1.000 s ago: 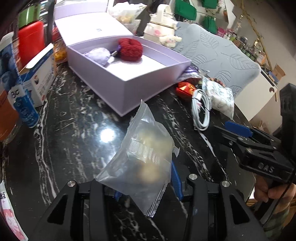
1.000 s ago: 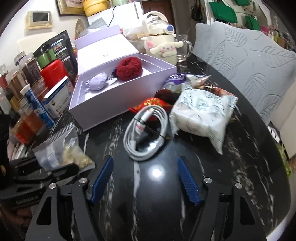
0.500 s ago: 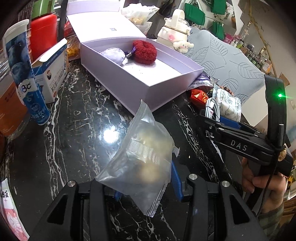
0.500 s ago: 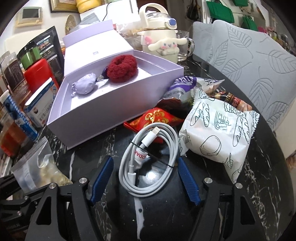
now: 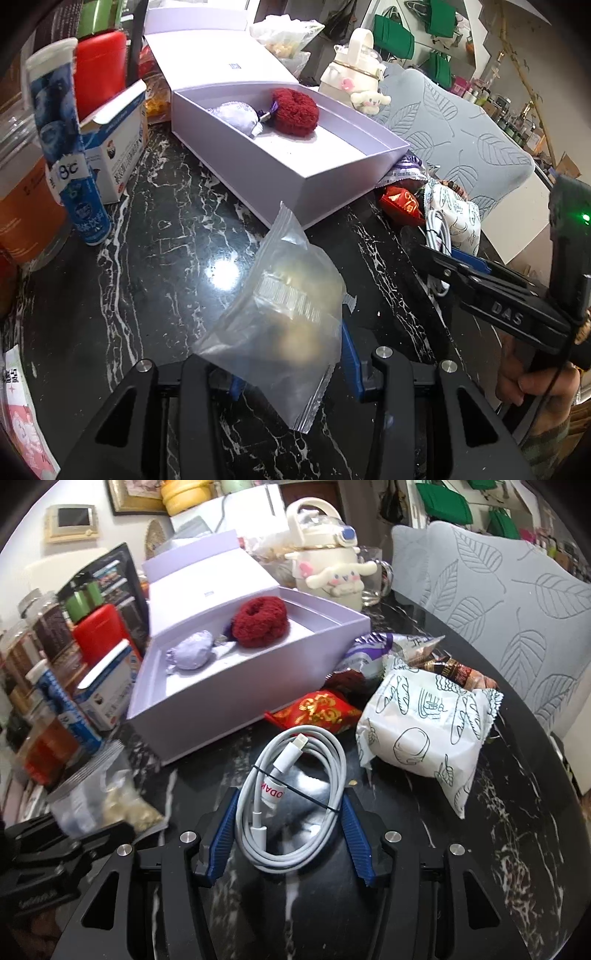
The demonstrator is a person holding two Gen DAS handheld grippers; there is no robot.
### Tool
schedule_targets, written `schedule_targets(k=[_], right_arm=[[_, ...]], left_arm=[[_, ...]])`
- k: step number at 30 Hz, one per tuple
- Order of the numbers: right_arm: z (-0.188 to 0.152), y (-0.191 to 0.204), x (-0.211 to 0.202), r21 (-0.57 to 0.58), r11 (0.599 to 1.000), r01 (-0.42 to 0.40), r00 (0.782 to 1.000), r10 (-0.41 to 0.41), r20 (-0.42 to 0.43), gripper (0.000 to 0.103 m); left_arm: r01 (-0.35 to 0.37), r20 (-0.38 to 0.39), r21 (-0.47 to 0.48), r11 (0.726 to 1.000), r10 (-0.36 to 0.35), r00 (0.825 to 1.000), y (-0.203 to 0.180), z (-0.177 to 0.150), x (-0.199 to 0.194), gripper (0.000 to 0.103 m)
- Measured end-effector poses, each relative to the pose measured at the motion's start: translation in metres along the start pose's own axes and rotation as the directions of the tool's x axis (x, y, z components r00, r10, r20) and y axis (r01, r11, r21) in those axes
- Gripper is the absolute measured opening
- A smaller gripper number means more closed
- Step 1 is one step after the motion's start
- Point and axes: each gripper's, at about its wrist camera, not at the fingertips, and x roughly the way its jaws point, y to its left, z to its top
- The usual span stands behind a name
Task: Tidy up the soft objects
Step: 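Lift the white cable with the right gripper toward the box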
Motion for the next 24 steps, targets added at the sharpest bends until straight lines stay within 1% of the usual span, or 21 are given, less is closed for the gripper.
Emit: schedule_targets(k=[3, 16, 24], right_arm=[[-0.004, 0.004, -0.010, -0.014, 1.000, -0.003, 1.000, 0.003, 0.017, 0.053], [-0.021, 0.010, -0.056, -0.023, 1.000, 0.000, 0.997, 0.002, 0.071, 0.054], [-0.026, 0.017, -0.088, -0.050, 0.999, -0.016, 0.994, 0.022, 0.107, 0.054]], left_arm=[[-0.008, 0.019, 0.011, 1.000, 0.008, 1.000, -0.003, -0.001, -0.006, 0.041], [-0.001, 0.085, 0.054, 0.999, -0.003, 0.996, -0.023, -0.006, -0.037, 0.040], [-0.014, 0.128, 0.097, 0.995, 0.001, 0.992, -0.043, 0.002, -0.060, 0.040]])
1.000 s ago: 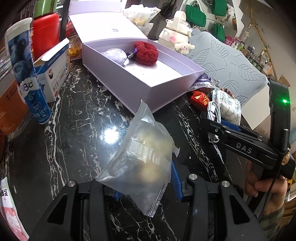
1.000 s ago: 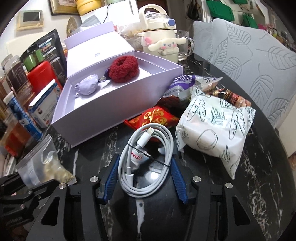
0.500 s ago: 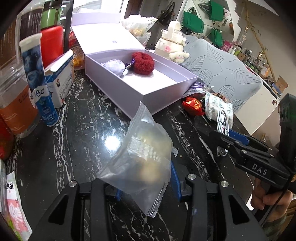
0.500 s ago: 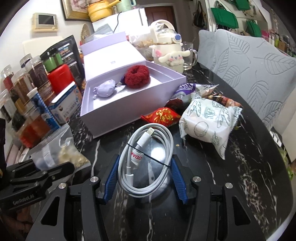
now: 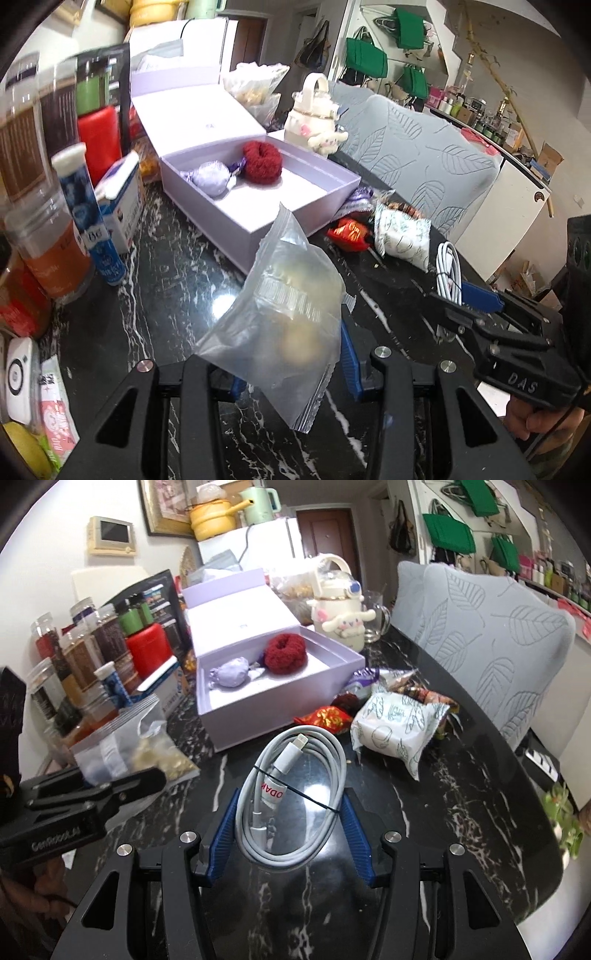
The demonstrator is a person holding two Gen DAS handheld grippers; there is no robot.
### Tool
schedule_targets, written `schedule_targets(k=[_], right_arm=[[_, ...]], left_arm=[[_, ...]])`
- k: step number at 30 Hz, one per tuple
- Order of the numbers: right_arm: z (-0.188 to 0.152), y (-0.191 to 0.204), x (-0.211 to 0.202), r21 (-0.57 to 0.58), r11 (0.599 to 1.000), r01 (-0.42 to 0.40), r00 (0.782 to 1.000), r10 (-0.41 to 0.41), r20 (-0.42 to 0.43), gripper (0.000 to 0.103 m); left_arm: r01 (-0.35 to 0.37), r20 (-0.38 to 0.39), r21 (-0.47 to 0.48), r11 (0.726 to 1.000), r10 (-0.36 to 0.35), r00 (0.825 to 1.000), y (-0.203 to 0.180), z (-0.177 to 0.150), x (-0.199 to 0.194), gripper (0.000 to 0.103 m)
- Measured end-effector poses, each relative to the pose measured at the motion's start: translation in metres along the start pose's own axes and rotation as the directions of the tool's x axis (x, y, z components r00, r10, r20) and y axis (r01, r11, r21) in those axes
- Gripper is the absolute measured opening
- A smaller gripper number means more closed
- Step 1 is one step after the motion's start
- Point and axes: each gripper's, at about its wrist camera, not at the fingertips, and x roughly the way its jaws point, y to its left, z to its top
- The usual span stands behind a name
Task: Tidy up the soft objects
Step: 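Lift the white cable with the right gripper toward the box, then carry the cable with the right gripper while the left carries the zip bag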
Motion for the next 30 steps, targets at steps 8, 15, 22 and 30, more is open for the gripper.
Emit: schedule_targets(k=[8, 15, 22, 30], right_arm=[[0.013, 0.009, -0.025, -0.051, 0.998, -0.025, 0.998, 0.027, 0.051, 0.054], [0.031, 0.016, -0.035, -0.096, 0.994, -0.056, 0.993, 0.065, 0.098, 0.054], [0.049, 0.025, -0.034, -0.148, 0.986, -0.076, 0.989, 0.093, 0.114, 0.054], [0.076, 0.027, -0.019, -0.179, 0.974, -0.138, 0.981, 0.159, 0.109, 0.054]], left_arm=[[-0.018, 0.060, 0.015, 1.000, 0.018, 0.998, -0.005, 0.019, -0.025, 0.040], [-0.036, 0.105, 0.016, 0.999, 0.034, 0.994, -0.004, 0.039, -0.036, 0.040], [-0.061, 0.130, 0.011, 0.998, 0.059, 0.990, -0.002, 0.058, -0.038, 0.040], [-0.076, 0.149, 0.014, 0.997, 0.073, 0.986, 0.003, 0.082, -0.033, 0.040]])
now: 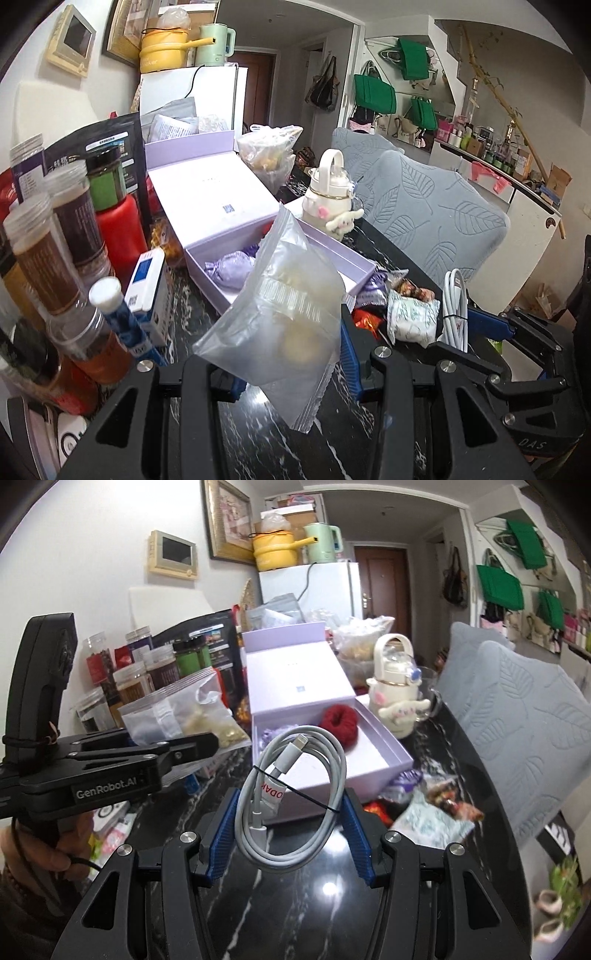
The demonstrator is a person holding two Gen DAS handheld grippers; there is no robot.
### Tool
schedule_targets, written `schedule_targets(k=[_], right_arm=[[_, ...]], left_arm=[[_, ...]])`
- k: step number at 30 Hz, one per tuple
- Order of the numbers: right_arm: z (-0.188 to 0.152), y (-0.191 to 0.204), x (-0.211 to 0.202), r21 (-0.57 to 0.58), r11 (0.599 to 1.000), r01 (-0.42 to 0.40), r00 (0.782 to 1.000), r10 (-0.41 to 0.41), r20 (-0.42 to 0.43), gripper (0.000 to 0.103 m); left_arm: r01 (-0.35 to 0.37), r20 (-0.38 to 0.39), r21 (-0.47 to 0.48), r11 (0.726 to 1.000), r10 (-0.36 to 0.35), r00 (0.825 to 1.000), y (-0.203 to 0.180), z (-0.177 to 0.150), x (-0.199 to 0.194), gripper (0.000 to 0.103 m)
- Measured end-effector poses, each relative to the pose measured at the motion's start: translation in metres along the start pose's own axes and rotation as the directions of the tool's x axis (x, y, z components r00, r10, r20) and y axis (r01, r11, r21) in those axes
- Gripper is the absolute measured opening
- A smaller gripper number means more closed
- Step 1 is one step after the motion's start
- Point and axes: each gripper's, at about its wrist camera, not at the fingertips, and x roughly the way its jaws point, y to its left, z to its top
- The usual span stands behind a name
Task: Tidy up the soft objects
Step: 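Carry the cable with the right gripper while the left carries the zip bag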
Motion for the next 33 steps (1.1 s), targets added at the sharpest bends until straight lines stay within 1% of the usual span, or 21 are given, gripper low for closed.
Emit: schedule_targets(k=[15, 22, 26, 29, 33], right_arm=[[0.053, -0.030, 0.047, -0.036, 0.999, -0.021, 0.999, 0.022, 0.033, 0.054], [0.077, -0.044, 0.068, -0.046, 0.999, 0.004, 0.998, -0.001, 0.055, 0.054], [0.084, -0.055, 0.084, -0.022, 1.000, -0.002, 0.998, 0.003, 0.058, 0.054], [0.085, -0.062, 0.099, -0.006, 1.000, 0.009, 0.999, -0.008, 0.046, 0.054], [0.081, -0.070, 0.119, 0.012, 1.000, -0.014, 1.000, 0.014, 0.022, 0.054]], left_arm=[[-0.035, 0.042, 0.025, 0.999, 0.034, 0.999, 0.010, 0.057, 0.042, 0.040], [-0.043, 0.069, 0.021, 0.999, 0.041, 0.997, 0.014, 0.081, 0.063, 0.040], [-0.048, 0.064, 0.022, 0.999, 0.046, 0.997, 0.019, 0.087, 0.077, 0.040], [-0.066, 0.056, 0.015, 0.998, 0.065, 0.996, 0.023, 0.088, 0.092, 0.040], [-0.087, 0.041, 0.012, 0.996, 0.086, 0.995, 0.027, 0.085, 0.110, 0.040]])
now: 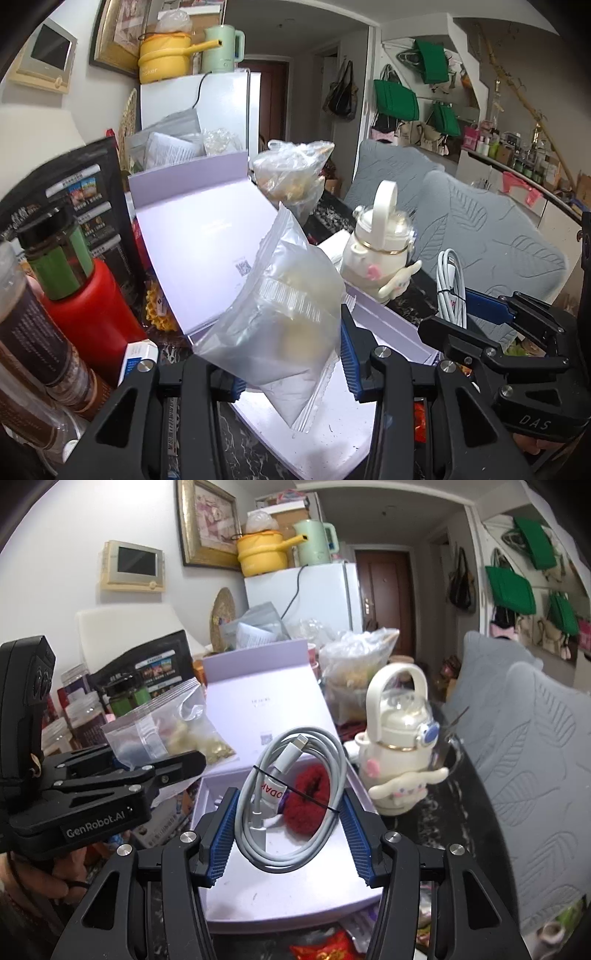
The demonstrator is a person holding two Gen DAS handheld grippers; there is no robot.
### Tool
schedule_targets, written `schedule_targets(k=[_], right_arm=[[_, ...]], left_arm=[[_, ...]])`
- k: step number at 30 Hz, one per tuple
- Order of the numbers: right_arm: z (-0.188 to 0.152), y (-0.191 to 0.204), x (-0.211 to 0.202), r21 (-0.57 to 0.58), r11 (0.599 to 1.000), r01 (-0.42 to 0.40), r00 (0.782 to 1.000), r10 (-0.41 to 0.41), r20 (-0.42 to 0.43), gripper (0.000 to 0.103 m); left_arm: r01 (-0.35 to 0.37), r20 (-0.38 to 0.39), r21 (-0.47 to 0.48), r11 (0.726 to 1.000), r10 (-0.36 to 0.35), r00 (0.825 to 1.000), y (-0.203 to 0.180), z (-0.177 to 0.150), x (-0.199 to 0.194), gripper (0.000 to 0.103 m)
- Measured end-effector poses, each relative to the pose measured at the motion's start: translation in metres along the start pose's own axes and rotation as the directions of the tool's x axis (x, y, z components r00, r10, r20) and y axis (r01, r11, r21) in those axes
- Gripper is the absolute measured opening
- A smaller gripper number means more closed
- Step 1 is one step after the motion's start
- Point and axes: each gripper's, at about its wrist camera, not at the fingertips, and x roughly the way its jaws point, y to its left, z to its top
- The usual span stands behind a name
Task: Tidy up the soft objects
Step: 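Carry the cable with the right gripper while the left carries the zip bag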
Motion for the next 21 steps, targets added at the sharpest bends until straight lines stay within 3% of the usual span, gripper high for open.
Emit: schedule_targets(k=[5, 21], right_arm=[[-0.007, -0.007, 0.018, 0.030, 1.000, -0.004, 0.999, 0.005, -0.038, 0.054], [-0.030, -0.018, 0.057, 0.051, 0.999, 0.012, 0.989, -0.004, -0.145, 0.054]], left_arm=[[0.035, -0.057, -0.025, 0.999, -0.037, 0.998, 0.006, -0.007, 0.021, 0.040], [0.036, -0.182, -0.022, 0.999, -0.040, 0.983, 0.009, -0.031, 0.065, 0.040]])
